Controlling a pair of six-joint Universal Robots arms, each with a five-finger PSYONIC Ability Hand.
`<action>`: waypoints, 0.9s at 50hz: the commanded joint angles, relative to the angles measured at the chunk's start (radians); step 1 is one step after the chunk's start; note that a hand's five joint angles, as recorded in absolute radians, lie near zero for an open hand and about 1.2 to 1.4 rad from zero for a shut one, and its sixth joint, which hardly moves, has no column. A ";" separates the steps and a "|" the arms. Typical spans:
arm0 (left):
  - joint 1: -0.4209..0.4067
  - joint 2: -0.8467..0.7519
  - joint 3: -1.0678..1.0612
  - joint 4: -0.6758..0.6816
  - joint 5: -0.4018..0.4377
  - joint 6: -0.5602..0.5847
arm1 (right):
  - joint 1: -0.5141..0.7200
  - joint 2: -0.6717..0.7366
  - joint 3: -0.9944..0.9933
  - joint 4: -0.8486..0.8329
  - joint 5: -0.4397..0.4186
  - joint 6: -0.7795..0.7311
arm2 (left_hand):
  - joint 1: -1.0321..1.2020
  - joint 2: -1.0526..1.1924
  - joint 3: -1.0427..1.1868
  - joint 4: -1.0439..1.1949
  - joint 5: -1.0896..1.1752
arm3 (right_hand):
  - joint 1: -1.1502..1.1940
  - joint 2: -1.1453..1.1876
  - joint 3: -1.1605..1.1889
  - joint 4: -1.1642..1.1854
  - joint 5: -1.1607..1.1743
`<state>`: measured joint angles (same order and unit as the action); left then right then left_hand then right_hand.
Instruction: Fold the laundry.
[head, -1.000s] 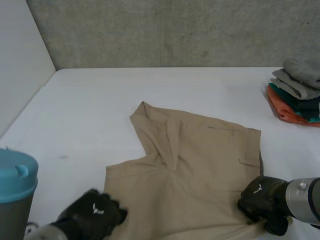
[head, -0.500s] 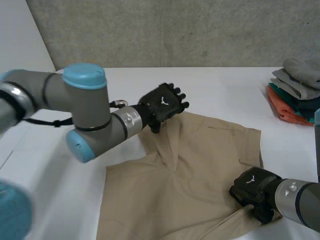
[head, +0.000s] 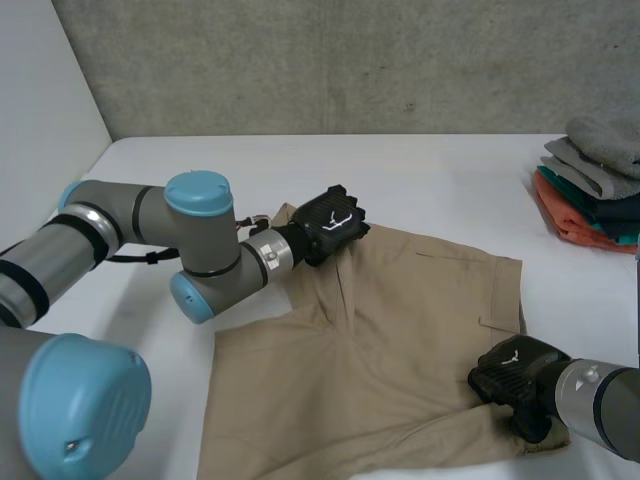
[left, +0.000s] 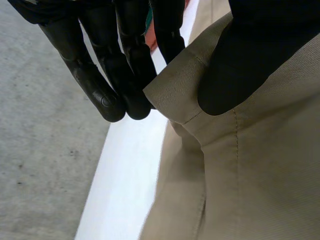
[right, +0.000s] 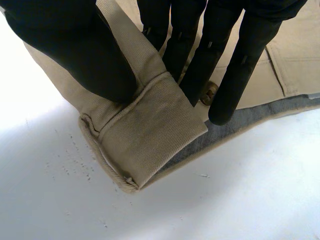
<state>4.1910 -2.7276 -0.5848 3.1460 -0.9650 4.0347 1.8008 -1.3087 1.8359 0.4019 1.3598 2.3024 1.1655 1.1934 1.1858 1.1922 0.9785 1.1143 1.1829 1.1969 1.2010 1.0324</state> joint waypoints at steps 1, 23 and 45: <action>0.004 0.147 -0.207 0.083 -0.087 0.021 | 0.006 0.003 0.005 -0.002 -0.001 -0.003 | 0.231 0.203 0.211 0.204 0.243 | 0.282 0.213 0.199 0.195 0.189; 0.041 0.465 -0.733 -0.073 -0.655 0.098 | 0.054 -0.037 0.006 0.021 -0.001 0.022 | 0.205 0.177 0.185 0.178 0.217 | 0.282 0.213 0.199 0.195 0.189; 0.124 0.962 -1.001 -0.236 -0.604 -0.391 | 0.068 -0.093 -0.079 0.028 -0.014 0.167 | -0.991 -1.019 -1.011 -1.018 -0.979 | 0.282 0.213 0.199 0.195 0.189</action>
<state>4.2786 -1.9417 -1.4244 3.0096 -1.5874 3.7448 1.8748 -1.3994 1.7912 0.4297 1.3564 2.3920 0.1943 0.2036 0.2124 0.2027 0.0504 1.1143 1.1829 1.1969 1.2010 1.0324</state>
